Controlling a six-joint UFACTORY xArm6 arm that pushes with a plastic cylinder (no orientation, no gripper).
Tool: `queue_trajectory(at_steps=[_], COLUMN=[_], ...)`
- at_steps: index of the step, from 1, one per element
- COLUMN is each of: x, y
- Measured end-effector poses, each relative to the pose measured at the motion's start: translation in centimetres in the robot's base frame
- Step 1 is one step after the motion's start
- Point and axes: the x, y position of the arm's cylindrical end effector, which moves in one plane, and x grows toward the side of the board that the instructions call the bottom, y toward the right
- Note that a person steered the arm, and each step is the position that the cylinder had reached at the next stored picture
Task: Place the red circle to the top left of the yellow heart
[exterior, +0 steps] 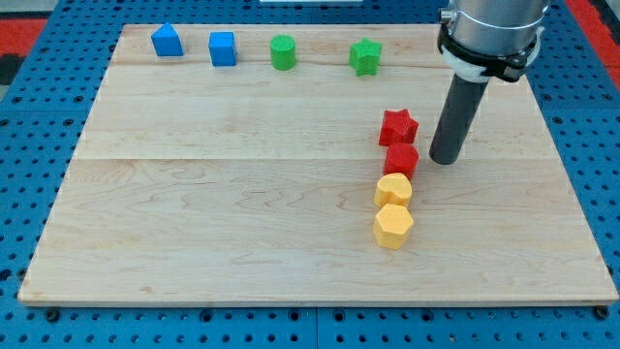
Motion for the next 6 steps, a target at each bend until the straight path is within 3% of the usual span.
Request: queue_trajectory(at_steps=[4,6], x=[0.5,3.5], y=[-3.8,-2.6])
